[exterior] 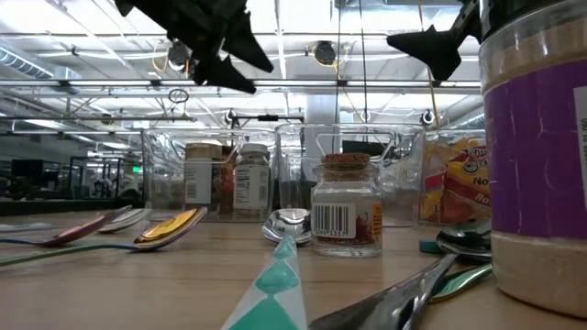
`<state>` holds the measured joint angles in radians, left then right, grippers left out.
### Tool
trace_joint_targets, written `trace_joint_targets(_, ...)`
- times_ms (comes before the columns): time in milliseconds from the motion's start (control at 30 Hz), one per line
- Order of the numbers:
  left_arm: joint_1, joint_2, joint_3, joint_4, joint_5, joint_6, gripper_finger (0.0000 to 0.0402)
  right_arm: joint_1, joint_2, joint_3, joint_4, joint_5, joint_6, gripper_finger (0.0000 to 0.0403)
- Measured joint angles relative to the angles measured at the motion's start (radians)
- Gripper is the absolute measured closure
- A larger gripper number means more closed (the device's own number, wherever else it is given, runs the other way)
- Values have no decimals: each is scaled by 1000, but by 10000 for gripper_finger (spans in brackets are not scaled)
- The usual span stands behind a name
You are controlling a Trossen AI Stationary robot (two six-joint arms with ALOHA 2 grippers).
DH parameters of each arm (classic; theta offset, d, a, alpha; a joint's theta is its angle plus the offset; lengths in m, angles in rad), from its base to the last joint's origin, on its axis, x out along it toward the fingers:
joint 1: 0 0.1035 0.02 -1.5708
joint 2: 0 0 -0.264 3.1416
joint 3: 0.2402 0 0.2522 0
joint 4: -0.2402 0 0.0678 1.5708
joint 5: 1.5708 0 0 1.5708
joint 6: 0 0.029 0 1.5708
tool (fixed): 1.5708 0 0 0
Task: Pick & Place Food Item
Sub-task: Put the orange seasoning bottle into the left transparent bin
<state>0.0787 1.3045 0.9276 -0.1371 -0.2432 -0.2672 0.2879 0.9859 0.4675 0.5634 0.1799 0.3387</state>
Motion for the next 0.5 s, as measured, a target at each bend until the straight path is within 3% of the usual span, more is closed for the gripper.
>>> trace_joint_targets(200,-30,0,-74,167,-1,56,36,4,0,0,-50,-12,107,33)
trace_joint_targets(367,-37,-34,-172,300,-1,62,37,8,0,0,-107,-140,221,33)
trace_joint_targets(500,-37,-64,-218,344,-1,54,40,11,5,0,-95,-252,210,33)
